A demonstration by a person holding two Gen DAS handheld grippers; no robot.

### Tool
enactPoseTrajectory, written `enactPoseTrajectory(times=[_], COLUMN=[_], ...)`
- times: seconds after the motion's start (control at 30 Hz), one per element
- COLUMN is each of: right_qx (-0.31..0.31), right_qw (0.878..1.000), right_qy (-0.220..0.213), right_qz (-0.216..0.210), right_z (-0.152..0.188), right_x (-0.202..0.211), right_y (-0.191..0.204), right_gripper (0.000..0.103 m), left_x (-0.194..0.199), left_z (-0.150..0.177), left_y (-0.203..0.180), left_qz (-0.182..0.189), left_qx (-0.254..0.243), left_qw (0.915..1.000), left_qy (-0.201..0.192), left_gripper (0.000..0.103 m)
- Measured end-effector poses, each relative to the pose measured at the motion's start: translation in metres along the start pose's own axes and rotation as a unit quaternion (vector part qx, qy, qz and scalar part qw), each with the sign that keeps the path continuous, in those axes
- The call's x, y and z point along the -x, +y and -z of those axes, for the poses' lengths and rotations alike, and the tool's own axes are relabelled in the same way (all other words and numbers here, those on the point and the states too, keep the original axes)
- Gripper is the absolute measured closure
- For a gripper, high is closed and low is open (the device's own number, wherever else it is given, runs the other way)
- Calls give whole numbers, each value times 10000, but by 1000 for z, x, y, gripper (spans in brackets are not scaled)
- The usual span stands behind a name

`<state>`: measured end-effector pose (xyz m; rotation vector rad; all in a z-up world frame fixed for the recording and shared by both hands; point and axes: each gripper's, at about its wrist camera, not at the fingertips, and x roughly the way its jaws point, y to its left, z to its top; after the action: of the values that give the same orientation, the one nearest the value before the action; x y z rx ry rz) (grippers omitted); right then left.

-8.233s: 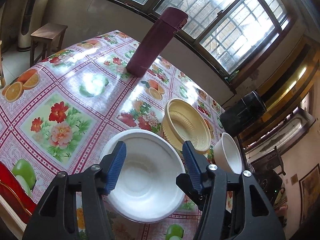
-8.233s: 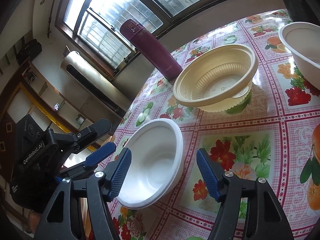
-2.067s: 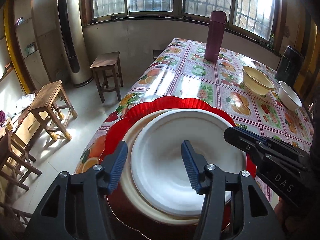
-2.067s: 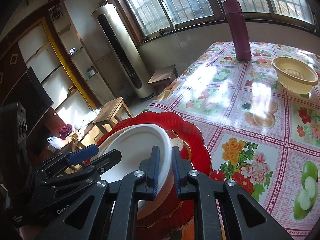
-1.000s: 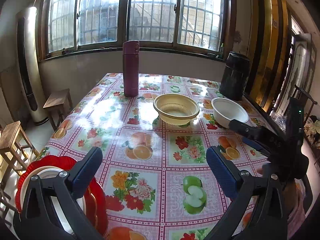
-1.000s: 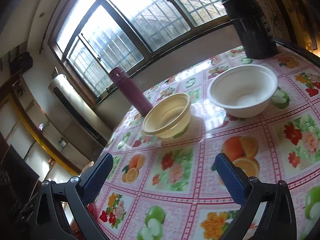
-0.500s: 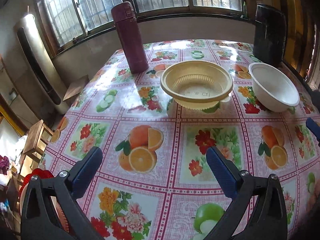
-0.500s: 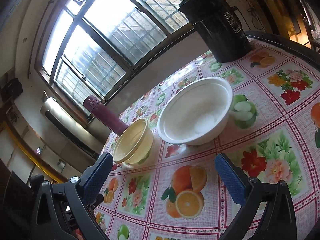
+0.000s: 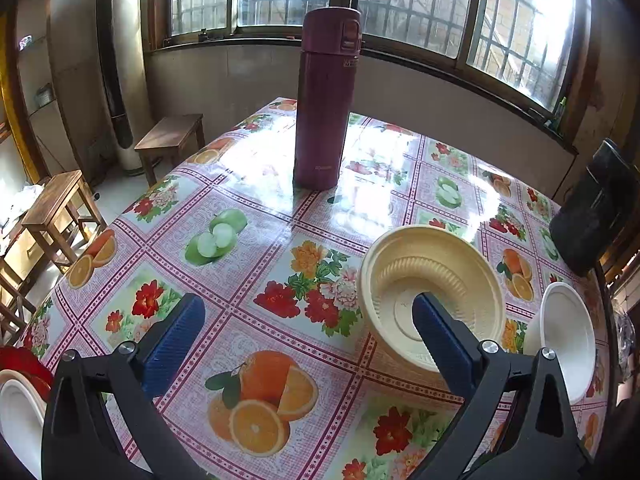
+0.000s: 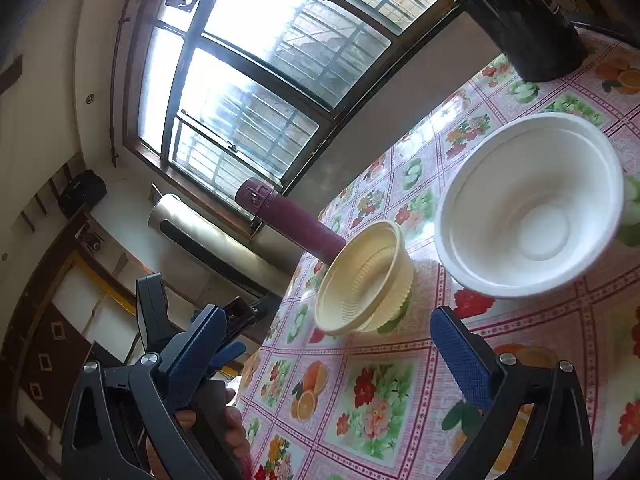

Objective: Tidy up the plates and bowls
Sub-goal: 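Move both grippers toward the other cream ribbed bowl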

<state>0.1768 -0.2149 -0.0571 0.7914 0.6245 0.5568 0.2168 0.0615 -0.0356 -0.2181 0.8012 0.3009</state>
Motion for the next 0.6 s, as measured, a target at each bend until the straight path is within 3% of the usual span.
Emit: enactPoseTrajectory(times=[0.17, 0.33, 0.6], right_qx=[-454, -399, 4], right_qw=[9975, 9929, 9863], right_qy=[222, 179, 210], right_qz=[491, 1102, 1636], right_z=[-5, -8, -7], right_x=[-52, -77, -102], right_y=[-10, -17, -16], right_gripper=[1, 6, 37], left_x=[-27, -47, -67], left_z=[1, -3, -4], left_y=[-2, -5, -3], left_qz=[276, 200, 268], left_qx=[97, 21, 31], left_qw=[9988, 9979, 9958], left_qy=[394, 616, 877], left_gripper=[0, 0, 0])
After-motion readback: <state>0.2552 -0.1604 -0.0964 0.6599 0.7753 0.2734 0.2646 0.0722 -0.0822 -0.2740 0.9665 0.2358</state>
